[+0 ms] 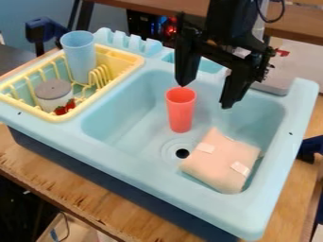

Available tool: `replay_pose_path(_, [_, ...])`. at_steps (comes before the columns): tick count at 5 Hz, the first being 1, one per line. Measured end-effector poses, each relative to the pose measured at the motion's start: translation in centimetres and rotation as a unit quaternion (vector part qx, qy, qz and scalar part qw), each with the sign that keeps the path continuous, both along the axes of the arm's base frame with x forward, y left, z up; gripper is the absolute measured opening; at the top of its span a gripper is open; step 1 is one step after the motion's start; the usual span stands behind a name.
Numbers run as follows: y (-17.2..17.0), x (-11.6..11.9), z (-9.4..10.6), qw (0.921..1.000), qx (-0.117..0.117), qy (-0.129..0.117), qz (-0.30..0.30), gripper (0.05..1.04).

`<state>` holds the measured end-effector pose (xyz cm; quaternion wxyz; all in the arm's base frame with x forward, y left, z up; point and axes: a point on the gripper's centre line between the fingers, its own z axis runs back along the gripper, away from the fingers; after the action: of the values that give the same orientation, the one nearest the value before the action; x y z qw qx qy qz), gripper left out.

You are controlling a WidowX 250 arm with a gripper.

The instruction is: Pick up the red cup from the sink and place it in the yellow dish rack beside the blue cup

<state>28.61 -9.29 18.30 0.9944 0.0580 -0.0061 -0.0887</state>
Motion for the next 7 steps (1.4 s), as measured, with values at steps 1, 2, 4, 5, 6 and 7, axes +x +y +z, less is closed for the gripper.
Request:
replay_pose_path(1, [-0.1,-0.1,-1.0,0.9998,0.002,0.018,-0.003,1.0])
replay_pose_path(2, [1.4,1.4,-1.8,0.9989,-0.039,0.019,-0.015,1.0])
replay_pose_path(4, [3.3,3.6,-3.1,0.998,-0.062,-0.005,-0.014,1.001])
replay_pose_path(5, [3.3,3.9,-4.3,0.9977,-0.067,0.009,-0.011,1.0])
replay_pose_path(6, [2.8,4.2,-5.0,0.9964,-0.082,0.014,-0.018,1.0])
replay_pose_path(7, [3.4,4.6,-5.8,0.9965,-0.08,0.023,-0.005,1.0])
